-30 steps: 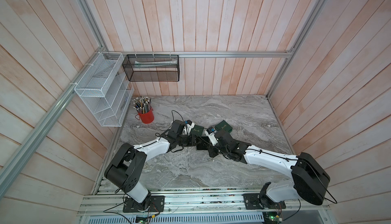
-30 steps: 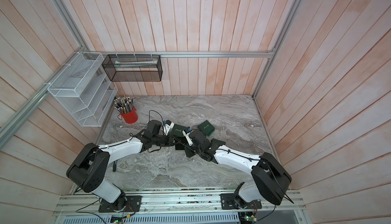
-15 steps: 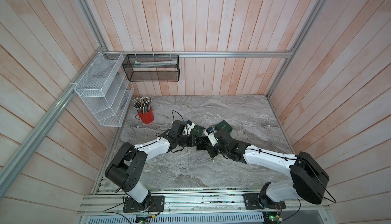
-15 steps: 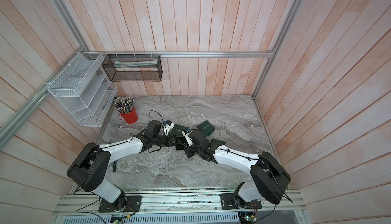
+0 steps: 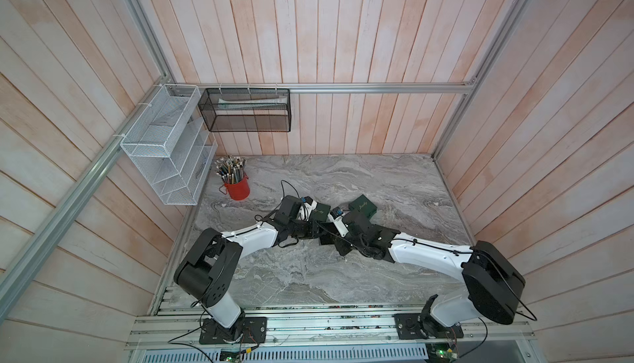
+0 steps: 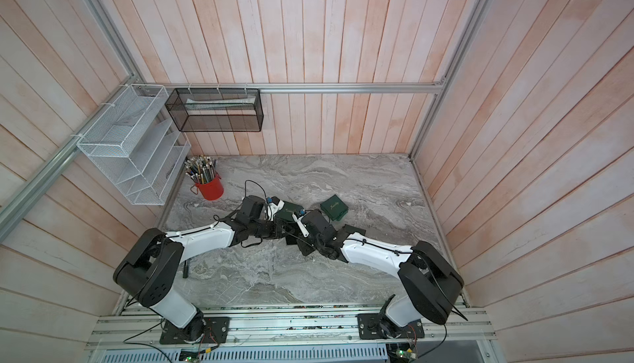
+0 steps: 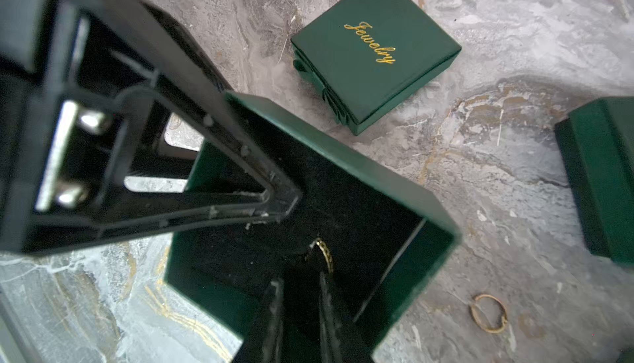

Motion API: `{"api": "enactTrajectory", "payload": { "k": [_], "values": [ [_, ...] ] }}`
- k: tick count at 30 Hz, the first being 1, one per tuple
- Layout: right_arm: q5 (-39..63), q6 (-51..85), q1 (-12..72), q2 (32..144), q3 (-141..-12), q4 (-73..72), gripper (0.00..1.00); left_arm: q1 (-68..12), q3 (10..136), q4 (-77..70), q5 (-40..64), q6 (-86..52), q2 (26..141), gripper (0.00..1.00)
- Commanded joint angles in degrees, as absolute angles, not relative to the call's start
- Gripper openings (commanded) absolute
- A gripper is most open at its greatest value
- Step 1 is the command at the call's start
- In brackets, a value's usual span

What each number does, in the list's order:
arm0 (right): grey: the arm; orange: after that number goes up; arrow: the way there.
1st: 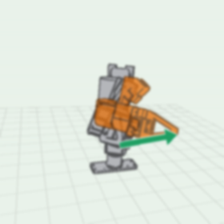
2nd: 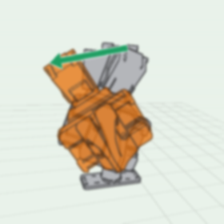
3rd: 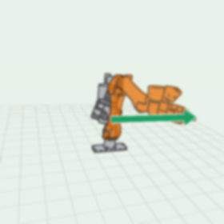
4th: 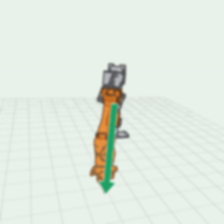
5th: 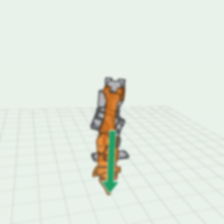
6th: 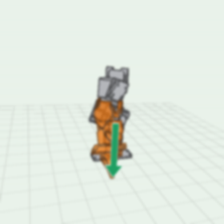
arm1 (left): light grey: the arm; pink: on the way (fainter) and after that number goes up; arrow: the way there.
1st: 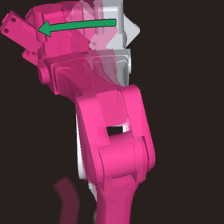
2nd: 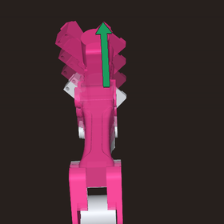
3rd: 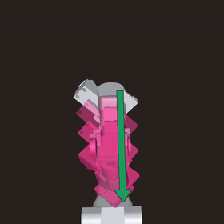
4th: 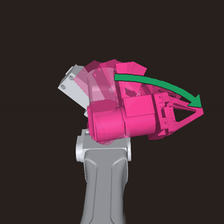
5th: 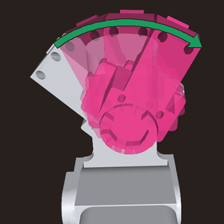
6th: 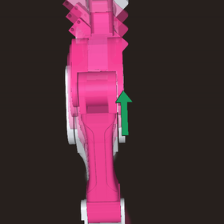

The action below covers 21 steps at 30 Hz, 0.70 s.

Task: Take the rings out of the lift-off lid box
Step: Take out the ring from the jewelry box.

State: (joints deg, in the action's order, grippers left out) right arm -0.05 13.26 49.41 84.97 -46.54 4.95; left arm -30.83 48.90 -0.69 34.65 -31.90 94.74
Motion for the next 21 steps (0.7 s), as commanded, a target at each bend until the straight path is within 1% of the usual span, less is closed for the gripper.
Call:
{"api": "enactTrajectory", "payload": {
  "k": [1, 5, 8, 21],
  "values": [
    [-5.0, 11.3, 49.3, 85.6, -46.9, 7.8, 0.24, -31.3, 51.2, 0.2, 38.9, -29.9, 95.3, 0.29],
    [-7.7, 11.1, 49.5, 85.4, -47.0, 8.5, 0.26, -31.3, 51.5, 0.4, 39.1, -29.5, 95.8, 0.29],
    [-7.7, 11.1, 49.6, 84.5, -46.3, 8.3, 0.3, -31.4, 51.8, 0.8, 39.4, -29.3, 96.4, 0.29],
    [-10.0, 10.6, 49.6, 81.7, -45.3, 8.3, 0.31, -31.4, 51.6, 1.0, 39.1, -29.1, 97.3, 0.29]
  ]
}}
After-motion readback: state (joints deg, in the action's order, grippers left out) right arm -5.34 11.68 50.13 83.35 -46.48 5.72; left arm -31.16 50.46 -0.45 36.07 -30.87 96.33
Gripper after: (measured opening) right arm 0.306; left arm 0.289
